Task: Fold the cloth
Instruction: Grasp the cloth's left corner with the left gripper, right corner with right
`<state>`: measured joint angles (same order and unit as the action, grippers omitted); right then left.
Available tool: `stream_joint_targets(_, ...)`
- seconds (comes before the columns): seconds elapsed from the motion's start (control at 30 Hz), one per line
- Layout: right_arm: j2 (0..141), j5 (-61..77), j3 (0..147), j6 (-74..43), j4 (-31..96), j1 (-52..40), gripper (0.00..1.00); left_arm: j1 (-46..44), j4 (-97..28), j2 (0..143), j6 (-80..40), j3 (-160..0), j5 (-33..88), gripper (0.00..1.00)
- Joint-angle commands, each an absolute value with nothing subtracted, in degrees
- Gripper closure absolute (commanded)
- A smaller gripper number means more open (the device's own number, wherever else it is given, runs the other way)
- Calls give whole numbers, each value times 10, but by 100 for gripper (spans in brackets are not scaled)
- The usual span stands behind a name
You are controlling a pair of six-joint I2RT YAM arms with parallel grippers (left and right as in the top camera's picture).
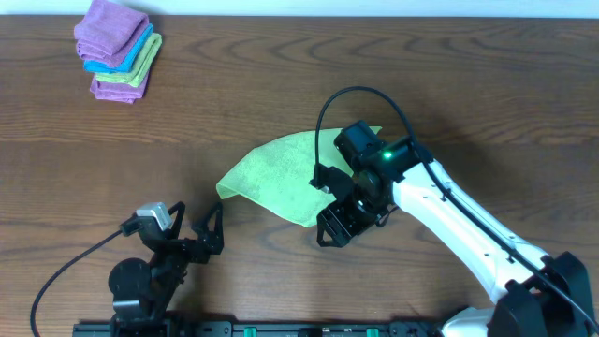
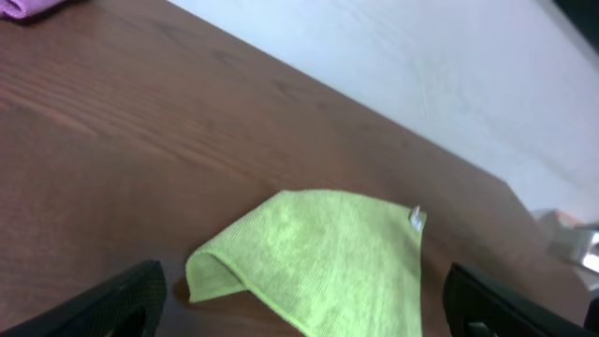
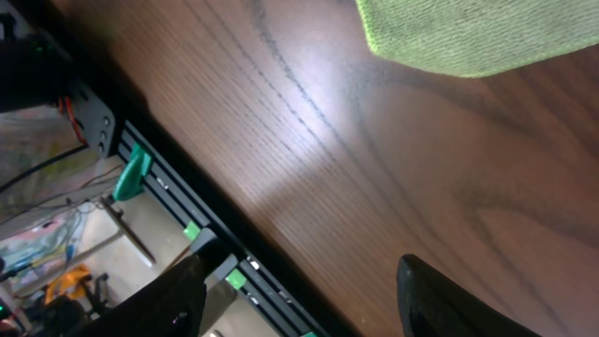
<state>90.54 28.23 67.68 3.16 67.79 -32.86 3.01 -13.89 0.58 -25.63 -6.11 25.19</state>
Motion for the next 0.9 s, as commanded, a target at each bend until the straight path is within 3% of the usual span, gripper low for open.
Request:
stream_joint_targets(0.0,907,309,676,22,679,-327,34,34,-112,3,-279,-55,236,5)
stream_joint_targets(0.17,907,316,676,24,676,-327,34,33,-79,3,-279,-54,257,5)
stream_joint_targets(0.37,906,316,676,24,634,-326,34,25,-72,45,-413,-32,284,4)
stream_joint_targets(0.63,907,316,676,24,597,-325,34,-21,42,250,-522,-36,268,1)
stream_joint_targets(0.87,905,366,678,24,599,-286,36,-34,74,467,-534,-129,282,2)
